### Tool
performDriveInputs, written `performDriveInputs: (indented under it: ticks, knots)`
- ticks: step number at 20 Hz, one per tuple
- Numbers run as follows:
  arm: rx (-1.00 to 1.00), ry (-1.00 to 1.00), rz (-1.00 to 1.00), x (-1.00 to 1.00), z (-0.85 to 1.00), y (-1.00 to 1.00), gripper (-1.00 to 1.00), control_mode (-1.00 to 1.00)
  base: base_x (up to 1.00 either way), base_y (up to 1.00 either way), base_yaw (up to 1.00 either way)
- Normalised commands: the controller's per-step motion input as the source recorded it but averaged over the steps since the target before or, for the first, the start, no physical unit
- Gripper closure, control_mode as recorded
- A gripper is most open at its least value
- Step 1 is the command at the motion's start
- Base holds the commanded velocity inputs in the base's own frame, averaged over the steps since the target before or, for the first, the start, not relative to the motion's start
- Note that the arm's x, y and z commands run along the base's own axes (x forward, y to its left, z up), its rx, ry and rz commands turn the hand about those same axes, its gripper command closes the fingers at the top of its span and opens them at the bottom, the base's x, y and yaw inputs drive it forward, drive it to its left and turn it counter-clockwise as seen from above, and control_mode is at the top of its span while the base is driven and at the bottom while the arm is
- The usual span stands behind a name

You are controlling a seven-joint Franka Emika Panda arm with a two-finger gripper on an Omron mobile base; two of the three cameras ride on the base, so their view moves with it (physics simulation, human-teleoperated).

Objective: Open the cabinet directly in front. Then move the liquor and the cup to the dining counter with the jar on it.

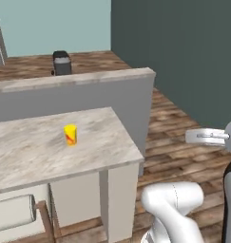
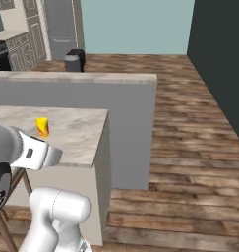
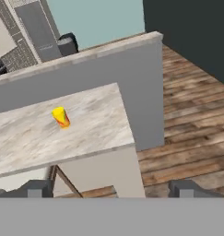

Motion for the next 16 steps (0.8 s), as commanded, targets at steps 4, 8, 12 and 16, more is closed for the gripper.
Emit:
performDriveInputs:
  ticks: [4,8,12,16]
  knots:
    - [0.00,0.00,0.00,0.00,0.00,0.00,-1.00,1.00,0.03,-1.00,-0.20]
    - [0.00,0.00,0.00,0.00,0.00,0.00,-1.00,1.00,0.39,-1.00,-0.18]
    - [0.00,0.00,0.00,0.00,0.00,0.00,-1.00,1.00,0.68,-1.00,-0.15]
    - [0.00,0.00,0.00,0.00,0.00,0.00,-1.00,1.00,0.81,-1.00,-0.14]
